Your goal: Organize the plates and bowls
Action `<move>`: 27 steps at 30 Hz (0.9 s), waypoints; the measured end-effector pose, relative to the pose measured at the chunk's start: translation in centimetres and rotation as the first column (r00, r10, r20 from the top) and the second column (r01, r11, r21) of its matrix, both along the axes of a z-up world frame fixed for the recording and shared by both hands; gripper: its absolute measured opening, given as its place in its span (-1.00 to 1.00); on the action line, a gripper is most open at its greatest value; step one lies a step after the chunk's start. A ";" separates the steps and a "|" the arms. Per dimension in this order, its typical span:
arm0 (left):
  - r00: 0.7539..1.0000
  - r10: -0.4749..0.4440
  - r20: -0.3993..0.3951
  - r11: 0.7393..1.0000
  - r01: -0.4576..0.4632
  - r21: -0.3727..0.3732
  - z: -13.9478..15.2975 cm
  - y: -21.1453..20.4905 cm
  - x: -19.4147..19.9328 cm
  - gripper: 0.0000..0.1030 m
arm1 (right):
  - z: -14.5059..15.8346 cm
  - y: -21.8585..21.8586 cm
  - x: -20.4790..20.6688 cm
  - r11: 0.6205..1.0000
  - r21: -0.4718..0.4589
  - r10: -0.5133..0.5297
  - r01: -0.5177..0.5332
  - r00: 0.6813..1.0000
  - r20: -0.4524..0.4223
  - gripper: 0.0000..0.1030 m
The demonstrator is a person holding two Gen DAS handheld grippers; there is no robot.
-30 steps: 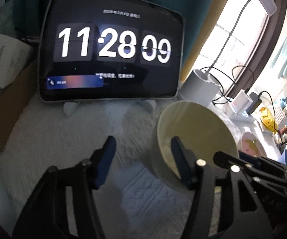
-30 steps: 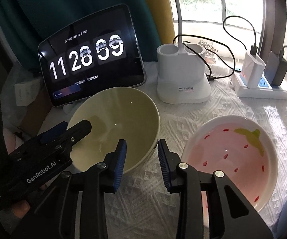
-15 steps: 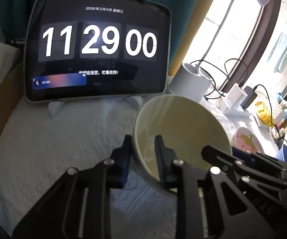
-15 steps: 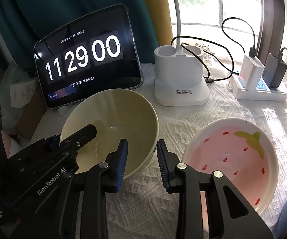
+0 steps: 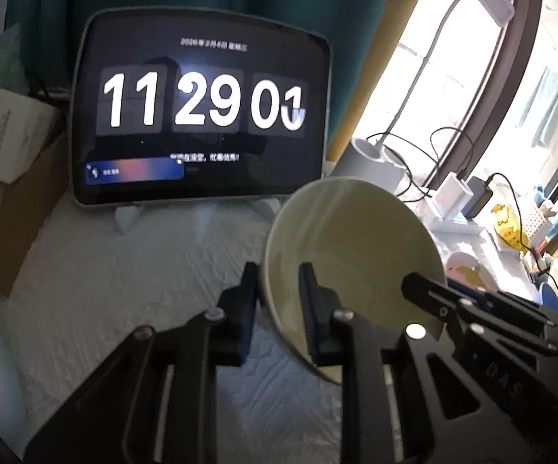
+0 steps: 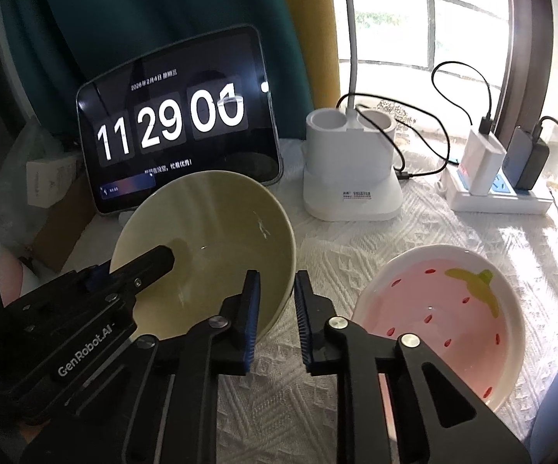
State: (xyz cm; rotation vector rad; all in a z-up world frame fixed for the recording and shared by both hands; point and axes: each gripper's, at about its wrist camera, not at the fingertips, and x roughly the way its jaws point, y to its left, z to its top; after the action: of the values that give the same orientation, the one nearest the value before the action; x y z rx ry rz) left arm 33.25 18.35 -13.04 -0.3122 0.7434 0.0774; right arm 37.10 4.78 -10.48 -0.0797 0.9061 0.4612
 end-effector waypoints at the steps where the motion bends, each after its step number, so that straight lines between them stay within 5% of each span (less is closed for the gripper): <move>1: 1.000 -0.001 0.006 1.000 0.001 0.001 0.2 0.0 -0.4 -0.59 | 0.1 -0.1 -0.1 1.000 0.002 0.000 0.000 1.000 0.004 -0.69; 27: 0.986 -0.022 0.166 0.999 0.016 0.040 7.2 -3.3 -6.6 -0.62 | 6.5 -3.5 -5.9 0.997 0.075 -0.022 0.009 0.986 0.164 -0.81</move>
State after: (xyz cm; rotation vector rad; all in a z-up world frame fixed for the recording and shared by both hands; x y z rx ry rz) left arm 26.63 15.04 -5.86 -0.2713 0.5779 0.0466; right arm 31.24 1.33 -3.99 -0.0429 0.7264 0.4660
